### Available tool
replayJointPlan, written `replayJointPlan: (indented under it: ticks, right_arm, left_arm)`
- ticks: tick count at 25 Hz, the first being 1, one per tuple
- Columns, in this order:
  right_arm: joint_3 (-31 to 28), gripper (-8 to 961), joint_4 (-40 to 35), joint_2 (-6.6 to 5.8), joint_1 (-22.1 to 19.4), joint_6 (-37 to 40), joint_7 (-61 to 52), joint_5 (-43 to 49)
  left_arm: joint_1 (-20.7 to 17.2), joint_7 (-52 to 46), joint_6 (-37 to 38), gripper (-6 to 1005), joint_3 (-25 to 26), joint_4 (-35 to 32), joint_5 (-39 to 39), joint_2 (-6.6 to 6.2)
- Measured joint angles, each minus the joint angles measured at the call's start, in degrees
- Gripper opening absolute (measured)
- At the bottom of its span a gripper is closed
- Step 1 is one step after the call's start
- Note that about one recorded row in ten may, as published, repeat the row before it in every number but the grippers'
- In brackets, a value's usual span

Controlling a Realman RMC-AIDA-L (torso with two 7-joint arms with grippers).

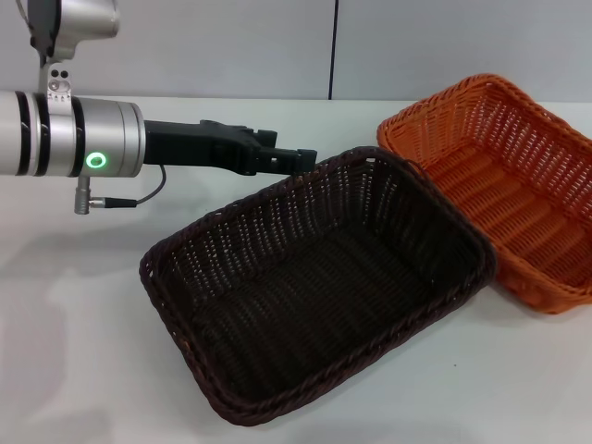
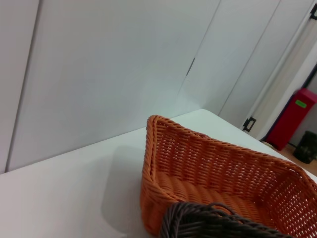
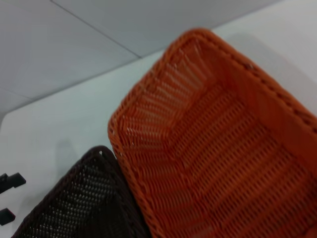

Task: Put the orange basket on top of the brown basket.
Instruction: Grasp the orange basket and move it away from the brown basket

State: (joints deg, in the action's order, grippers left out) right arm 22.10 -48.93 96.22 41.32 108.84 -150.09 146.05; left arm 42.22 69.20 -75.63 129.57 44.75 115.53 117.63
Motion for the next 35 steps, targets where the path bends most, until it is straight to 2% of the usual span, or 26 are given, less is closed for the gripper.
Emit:
replayJointPlan:
  ticks: [7, 14, 23, 26, 27, 28, 29, 31, 32, 35]
  right_arm:
    - [0.23, 666, 1.38, 0.06, -0.95, -0.19, -4.77, 0.47]
    - [1.59, 664, 9.49, 0.35, -1.64, -5.75, -6.78, 2.13]
    - [3.90, 661, 13.11, 0.64, -1.23, -9.31, -6.82, 2.20]
    - [5.03, 660, 14.56, 1.08, -1.19, -11.68, -6.82, 2.22]
    - [5.45, 659, 15.73, 1.67, -1.14, -13.94, -6.77, 2.22]
    - [5.45, 659, 15.73, 1.67, -1.14, -13.94, -6.77, 2.22]
    - [5.58, 659, 16.41, 2.37, -1.11, -16.05, -6.26, 2.22]
    - [5.63, 658, 16.61, 2.70, -1.10, -16.82, -5.95, 2.22]
    - [5.87, 658, 16.96, 3.38, -1.11, -18.43, -5.23, 2.22]
    - [6.22, 657, 17.10, 3.88, -1.10, -19.56, -4.72, 2.22]
  left_arm:
    - [0.47, 0.62, 1.32, 863, -0.47, -1.22, 0.00, 0.12]
    - [0.92, 1.32, 2.81, 863, -0.46, -2.47, -0.03, 0.14]
    - [1.19, 1.37, 3.92, 863, -0.46, -3.14, -0.05, 0.09]
    - [1.20, 1.37, 4.20, 863, -0.46, -3.23, -0.05, 0.12]
    - [1.20, 1.37, 4.38, 863, -0.46, -3.34, -0.04, 0.15]
    - [1.20, 1.37, 4.38, 863, -0.46, -3.34, -0.04, 0.15]
    - [1.20, 1.37, 4.38, 863, -0.46, -3.34, -0.04, 0.15]
    - [1.27, 1.43, 4.92, 863, -0.46, -3.91, -0.05, 0.13]
    - [1.28, 1.46, 5.09, 863, -0.46, -3.93, -0.03, 0.12]
    - [1.28, 1.48, 5.23, 863, -0.51, -4.02, 0.07, 0.10]
